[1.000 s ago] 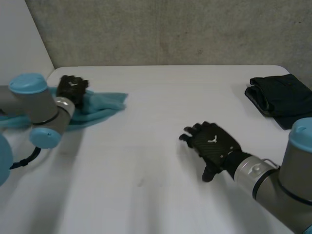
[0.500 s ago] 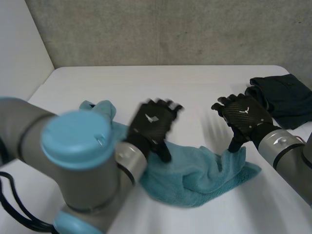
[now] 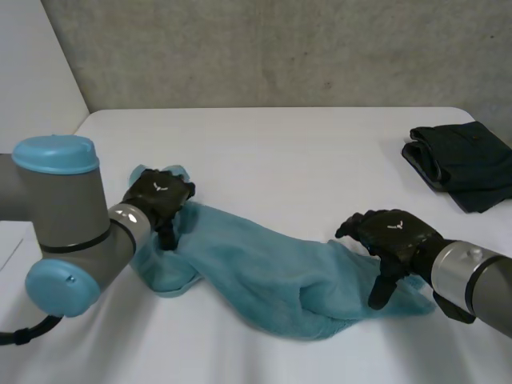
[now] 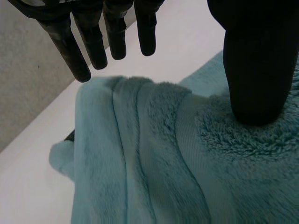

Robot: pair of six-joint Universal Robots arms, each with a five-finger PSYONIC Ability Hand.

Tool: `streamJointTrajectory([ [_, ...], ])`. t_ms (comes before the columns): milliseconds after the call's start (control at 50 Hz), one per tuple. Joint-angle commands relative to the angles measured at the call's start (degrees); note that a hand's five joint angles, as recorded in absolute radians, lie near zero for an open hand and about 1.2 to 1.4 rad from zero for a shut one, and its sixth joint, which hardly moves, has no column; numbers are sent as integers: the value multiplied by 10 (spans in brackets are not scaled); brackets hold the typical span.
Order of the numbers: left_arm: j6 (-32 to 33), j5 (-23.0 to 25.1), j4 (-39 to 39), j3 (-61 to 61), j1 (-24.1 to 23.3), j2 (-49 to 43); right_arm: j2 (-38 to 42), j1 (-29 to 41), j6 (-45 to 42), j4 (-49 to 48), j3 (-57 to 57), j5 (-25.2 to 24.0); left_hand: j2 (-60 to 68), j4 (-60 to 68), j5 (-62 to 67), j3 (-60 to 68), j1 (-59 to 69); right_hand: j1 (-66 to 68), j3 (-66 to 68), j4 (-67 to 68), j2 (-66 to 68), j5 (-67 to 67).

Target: Fold the laundry.

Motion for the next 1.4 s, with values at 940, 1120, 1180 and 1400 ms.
streamJointTrajectory([
  [940, -93, 50, 90, -190, 68, 58, 72, 33, -77, -36, 41, -75, 66, 65, 68, 66, 65, -16, -21, -32, -24, -36],
  [1120, -28, 50, 95, -162, 62, 32, 125, 54, -54, -95, -19, -8, 49, 48, 52, 50, 48, -16, -21, -32, -24, -36],
  [1180, -14, 50, 105, -154, 57, 25, 136, 57, -52, -101, -30, -6, 49, 48, 52, 50, 48, -15, -21, -31, -23, -35],
  [1400, -10, 46, 136, -123, 53, -22, 177, 63, -50, -132, -73, 29, 101, 100, 104, 101, 100, 124, 119, 108, 116, 104],
])
